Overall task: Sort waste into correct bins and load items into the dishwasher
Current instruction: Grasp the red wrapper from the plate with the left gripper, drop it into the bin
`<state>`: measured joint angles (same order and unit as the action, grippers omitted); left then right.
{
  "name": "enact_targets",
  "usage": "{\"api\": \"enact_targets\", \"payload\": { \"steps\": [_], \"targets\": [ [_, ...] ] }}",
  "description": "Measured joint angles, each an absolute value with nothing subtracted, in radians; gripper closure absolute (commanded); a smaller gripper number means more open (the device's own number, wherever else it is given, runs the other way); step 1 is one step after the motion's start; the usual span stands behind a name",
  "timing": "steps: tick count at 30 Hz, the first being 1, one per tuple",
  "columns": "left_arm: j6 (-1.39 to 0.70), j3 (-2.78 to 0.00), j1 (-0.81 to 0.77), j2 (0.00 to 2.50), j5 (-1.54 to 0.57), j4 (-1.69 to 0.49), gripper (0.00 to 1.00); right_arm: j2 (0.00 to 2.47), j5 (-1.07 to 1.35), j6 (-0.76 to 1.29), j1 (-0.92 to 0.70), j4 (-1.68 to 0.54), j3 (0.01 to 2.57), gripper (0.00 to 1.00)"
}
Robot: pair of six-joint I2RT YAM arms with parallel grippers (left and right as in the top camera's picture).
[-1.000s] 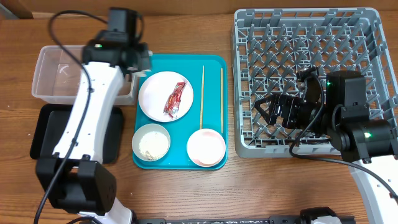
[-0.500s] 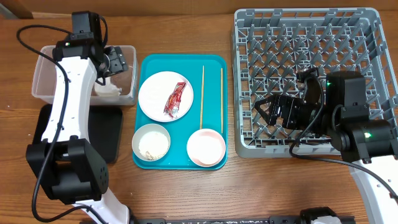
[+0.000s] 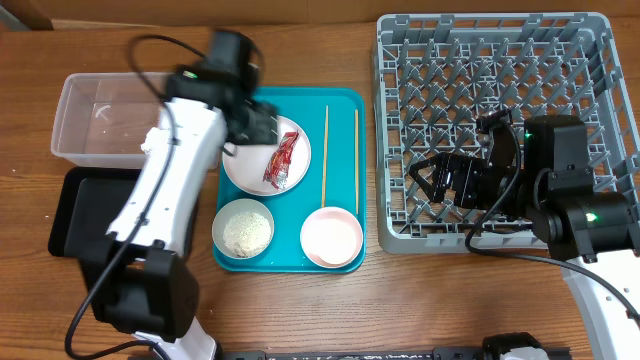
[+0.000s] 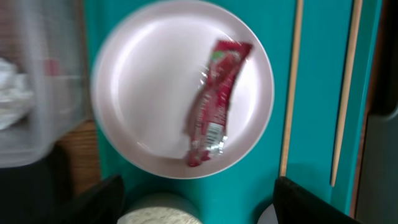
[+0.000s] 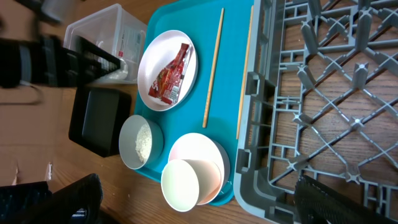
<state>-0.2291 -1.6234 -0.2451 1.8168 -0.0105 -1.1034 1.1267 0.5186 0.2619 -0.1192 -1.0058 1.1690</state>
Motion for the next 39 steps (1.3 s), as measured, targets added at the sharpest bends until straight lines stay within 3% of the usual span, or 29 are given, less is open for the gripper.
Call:
{"api": "enact_targets", "payload": {
  "steps": [6,12,19,29,39],
  "targets": [
    [-0.189,-1.406,-0.289,1.817,-0.015,-0.867,0.25,1.127,0.517,0.263,-0.119,-1.004,1.169,0.00],
    [-0.157,-1.290,-0.286,1.838,-0.015,-0.702,0.65,1.127,0.517,0.262,-0.119,-1.004,1.169,0.00],
    [-0.127,-1.282,-0.286,1.898,-0.020,-0.693,0.96,1.127,0.517,0.262,-0.119,-1.004,1.169,0.00],
    [-0.143,-1.447,-0.245,1.903,-0.021,-0.971,0.96,1.127,0.516,0.262,-0.119,-1.004,1.169,0.00],
    [-0.253,-1.747,0.031,1.841,0.006,-1.082,0.96,1.127,0.516,0.263,-0.119,-1.006,1.169,0.00]
  ]
}}
